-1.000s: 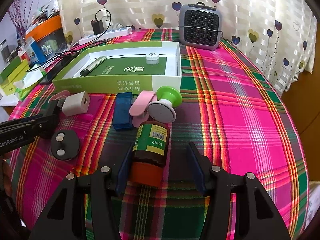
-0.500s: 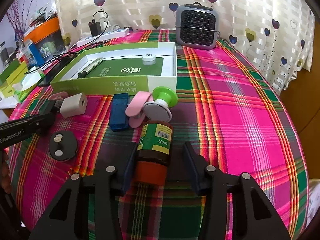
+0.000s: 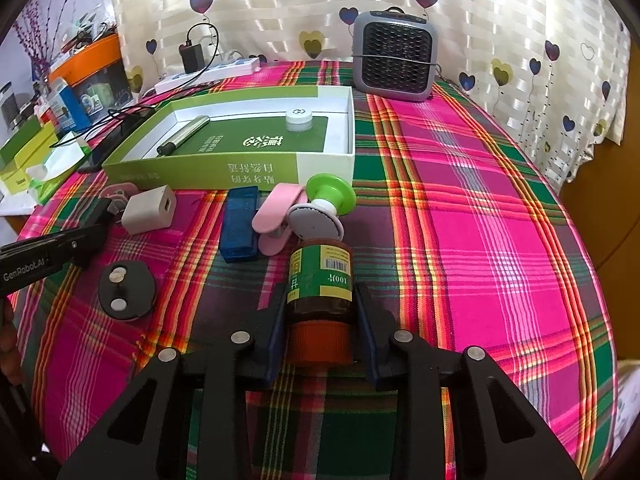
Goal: Organize rigid objects
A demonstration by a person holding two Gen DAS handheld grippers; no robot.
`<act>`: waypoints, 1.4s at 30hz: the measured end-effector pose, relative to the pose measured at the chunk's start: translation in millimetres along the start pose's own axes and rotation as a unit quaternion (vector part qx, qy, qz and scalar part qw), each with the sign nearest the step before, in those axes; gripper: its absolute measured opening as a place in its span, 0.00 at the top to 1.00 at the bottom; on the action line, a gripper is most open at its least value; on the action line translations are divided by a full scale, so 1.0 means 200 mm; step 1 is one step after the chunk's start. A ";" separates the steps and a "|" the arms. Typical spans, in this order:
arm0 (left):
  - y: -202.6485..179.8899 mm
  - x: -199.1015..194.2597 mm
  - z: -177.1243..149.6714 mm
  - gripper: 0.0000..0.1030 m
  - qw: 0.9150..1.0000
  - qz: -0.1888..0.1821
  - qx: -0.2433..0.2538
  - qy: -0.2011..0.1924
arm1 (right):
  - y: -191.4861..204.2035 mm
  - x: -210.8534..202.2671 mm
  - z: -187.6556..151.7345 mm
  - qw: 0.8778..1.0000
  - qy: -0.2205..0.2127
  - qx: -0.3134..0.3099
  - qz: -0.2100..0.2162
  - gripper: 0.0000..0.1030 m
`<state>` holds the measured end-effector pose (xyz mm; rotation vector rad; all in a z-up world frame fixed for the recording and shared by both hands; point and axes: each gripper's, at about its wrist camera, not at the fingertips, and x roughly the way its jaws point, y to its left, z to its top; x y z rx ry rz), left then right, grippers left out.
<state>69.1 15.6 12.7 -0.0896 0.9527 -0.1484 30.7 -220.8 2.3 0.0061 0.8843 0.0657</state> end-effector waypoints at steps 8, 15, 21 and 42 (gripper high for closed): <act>0.00 0.00 0.00 0.75 1.000 0.000 0.000 0.000 | 0.00 0.00 0.00 1.000 -0.001 0.001 0.001 0.68; 0.00 -0.01 0.00 0.75 1.000 0.001 0.001 0.000 | 0.00 0.00 0.00 1.000 0.000 0.000 0.000 0.68; -0.01 -0.02 0.00 0.75 1.000 -0.003 0.004 -0.001 | 0.01 -0.01 0.01 1.000 -0.001 -0.001 0.006 0.68; -0.05 -0.12 0.08 0.75 0.999 -0.017 0.035 -0.031 | 0.02 -0.08 0.11 0.999 -0.027 -0.013 0.018 0.68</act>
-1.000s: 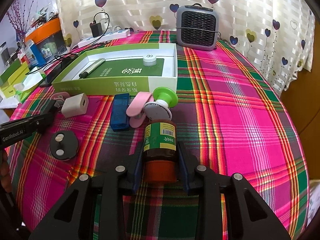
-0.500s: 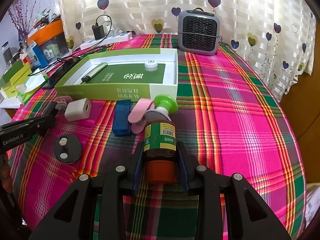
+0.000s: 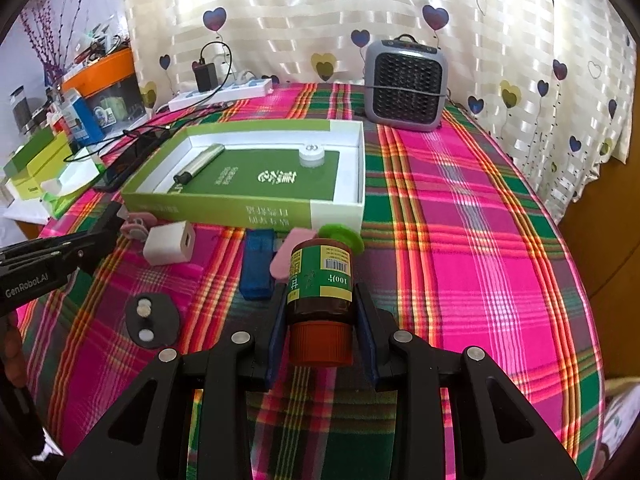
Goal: Organize rigid objects
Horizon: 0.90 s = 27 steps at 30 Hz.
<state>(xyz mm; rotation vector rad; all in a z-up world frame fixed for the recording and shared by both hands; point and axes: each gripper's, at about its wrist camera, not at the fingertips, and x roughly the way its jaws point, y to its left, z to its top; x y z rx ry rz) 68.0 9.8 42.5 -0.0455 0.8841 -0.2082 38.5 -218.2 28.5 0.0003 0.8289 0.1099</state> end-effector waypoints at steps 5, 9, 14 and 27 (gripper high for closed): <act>-0.01 0.01 0.04 0.75 1.000 -0.008 0.006 0.000 | -0.01 0.00 0.06 1.000 -0.006 0.002 0.009 0.68; -0.02 0.03 0.07 0.75 1.000 -0.015 0.010 0.000 | -0.01 0.00 0.11 1.000 -0.010 -0.001 0.016 0.68; -0.03 0.05 0.11 0.75 1.000 -0.022 0.012 0.001 | 0.00 0.04 0.18 1.000 -0.010 -0.009 0.026 0.68; -0.03 0.14 0.19 0.75 0.999 -0.032 0.017 0.009 | 0.07 0.19 0.39 0.997 0.008 -0.032 0.074 0.68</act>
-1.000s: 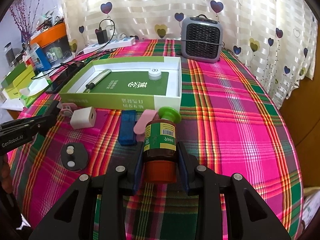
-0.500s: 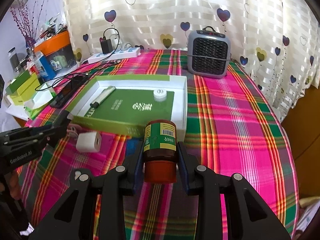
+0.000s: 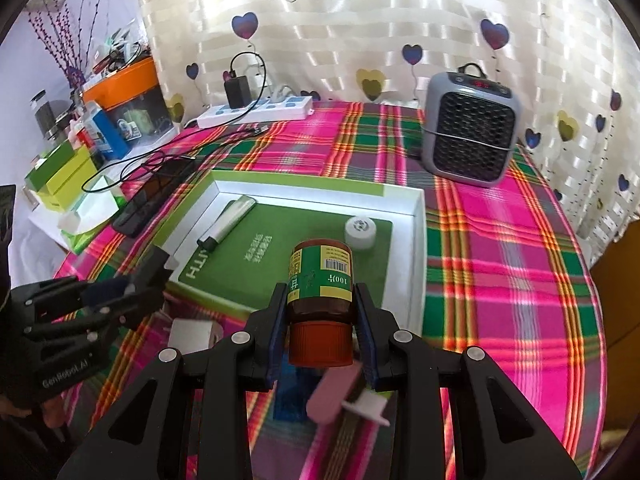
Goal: Organize rigid objects
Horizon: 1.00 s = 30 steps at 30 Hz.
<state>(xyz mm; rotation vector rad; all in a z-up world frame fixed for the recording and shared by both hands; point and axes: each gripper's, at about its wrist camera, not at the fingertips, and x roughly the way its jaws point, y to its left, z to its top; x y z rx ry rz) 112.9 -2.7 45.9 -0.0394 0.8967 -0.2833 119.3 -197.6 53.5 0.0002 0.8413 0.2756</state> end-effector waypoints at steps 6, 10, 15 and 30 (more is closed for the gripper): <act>0.00 0.03 0.04 0.75 1.000 -0.004 0.001 -0.002 | 0.01 0.08 0.07 1.000 0.006 -0.007 0.013 0.68; -0.01 0.05 0.06 0.75 1.000 -0.005 0.004 -0.004 | 0.03 0.13 0.13 1.000 0.009 -0.016 0.023 0.68; 0.00 0.08 0.10 0.75 1.000 -0.011 0.001 -0.003 | 0.05 0.20 0.19 0.999 0.020 -0.022 0.041 0.68; 0.00 0.19 0.17 0.75 1.000 -0.015 0.001 0.005 | 0.08 0.41 0.28 0.997 0.056 -0.025 0.045 0.68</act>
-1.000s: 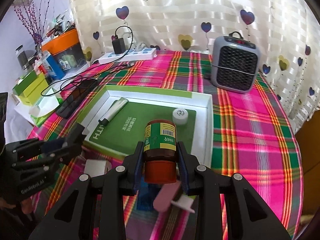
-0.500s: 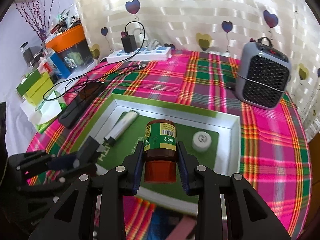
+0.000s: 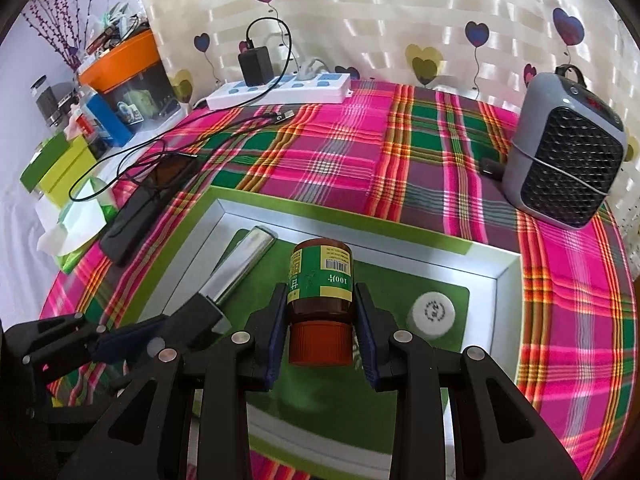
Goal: Organize rigid objects
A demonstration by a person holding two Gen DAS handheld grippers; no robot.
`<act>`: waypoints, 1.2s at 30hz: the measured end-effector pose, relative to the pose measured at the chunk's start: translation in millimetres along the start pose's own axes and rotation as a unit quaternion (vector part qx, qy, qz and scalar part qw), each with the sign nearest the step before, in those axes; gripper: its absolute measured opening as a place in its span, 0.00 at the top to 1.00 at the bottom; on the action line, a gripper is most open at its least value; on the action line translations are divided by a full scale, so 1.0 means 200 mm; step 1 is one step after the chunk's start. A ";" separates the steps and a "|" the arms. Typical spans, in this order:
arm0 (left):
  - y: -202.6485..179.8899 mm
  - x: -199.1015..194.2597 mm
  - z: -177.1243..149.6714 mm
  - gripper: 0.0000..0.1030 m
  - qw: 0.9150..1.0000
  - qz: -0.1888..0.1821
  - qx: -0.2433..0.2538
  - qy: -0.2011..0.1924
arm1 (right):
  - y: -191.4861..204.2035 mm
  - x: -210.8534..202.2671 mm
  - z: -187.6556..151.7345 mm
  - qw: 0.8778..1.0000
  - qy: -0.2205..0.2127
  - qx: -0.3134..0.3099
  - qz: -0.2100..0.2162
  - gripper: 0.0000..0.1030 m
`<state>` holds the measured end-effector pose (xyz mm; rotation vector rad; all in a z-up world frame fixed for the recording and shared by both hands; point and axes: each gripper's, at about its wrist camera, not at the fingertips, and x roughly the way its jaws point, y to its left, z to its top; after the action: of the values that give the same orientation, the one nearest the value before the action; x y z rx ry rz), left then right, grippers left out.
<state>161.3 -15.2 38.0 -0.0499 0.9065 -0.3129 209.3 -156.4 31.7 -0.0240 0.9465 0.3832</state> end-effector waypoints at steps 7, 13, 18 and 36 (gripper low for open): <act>0.02 0.07 0.01 0.75 1.000 0.004 -0.005 0.012 | 0.00 0.07 0.04 1.000 0.014 -0.003 0.003 0.68; 0.02 0.11 0.02 0.75 1.000 0.008 -0.003 0.017 | 0.01 0.12 0.07 1.000 0.024 -0.008 0.000 0.68; 0.01 0.13 0.03 0.75 1.000 0.019 0.009 0.015 | 0.02 0.15 0.08 0.999 0.030 -0.011 0.001 0.68; 0.02 0.16 0.05 0.70 0.999 0.024 0.017 0.018 | 0.05 0.21 0.08 0.999 0.036 -0.023 -0.004 0.68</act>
<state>187.3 -21.9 19.1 0.0096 0.9367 -0.2846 241.0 -131.1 10.1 -0.0843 1.0074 0.3986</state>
